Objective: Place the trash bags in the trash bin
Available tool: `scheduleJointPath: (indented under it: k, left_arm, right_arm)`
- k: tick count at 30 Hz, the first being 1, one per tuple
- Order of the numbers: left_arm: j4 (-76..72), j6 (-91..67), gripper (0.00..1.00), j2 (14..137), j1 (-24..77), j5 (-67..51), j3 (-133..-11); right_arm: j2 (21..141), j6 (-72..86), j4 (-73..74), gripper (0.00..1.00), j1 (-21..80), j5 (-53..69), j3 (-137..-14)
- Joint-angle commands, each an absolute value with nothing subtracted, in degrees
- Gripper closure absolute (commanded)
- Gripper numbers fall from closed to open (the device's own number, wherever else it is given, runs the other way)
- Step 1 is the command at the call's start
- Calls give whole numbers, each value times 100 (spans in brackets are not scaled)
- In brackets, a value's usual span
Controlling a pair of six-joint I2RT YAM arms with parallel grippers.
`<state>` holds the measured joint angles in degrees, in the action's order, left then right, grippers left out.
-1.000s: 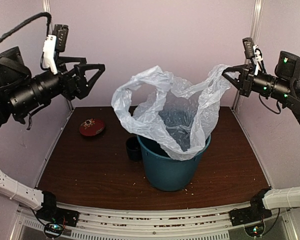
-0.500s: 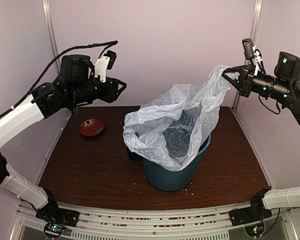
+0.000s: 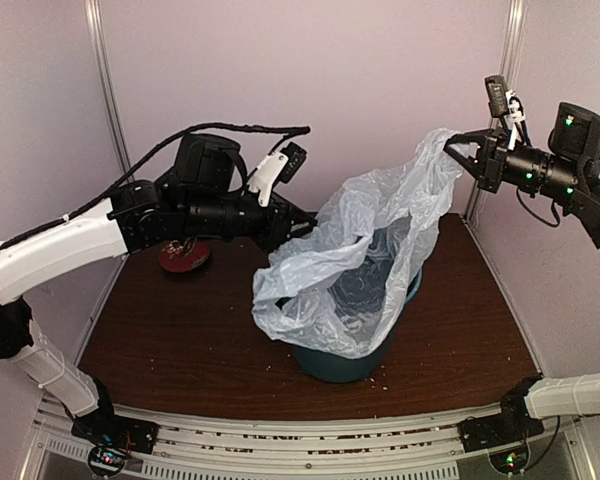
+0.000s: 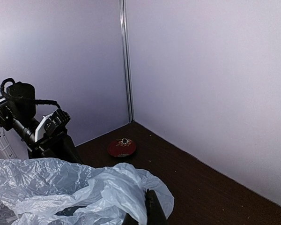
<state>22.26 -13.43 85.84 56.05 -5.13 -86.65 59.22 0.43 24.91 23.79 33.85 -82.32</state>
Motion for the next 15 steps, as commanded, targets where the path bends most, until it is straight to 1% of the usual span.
scheduleJointPath:
  k: [1,9,15]
  left_arm:
    - [2046,-1348,69,8646,5908,-593,-8738]
    - [2247,-1493,70,8956,6194,-868,-8856]
    - [2288,-1482,71,9416,6344,-1035,-9182]
  right_arm:
    - [5930,148,2320,100,2324,3489,-8269]
    - [5947,225,2279,100,2273,3565,-8289]
    - [5975,296,2220,100,2216,3651,-8267]
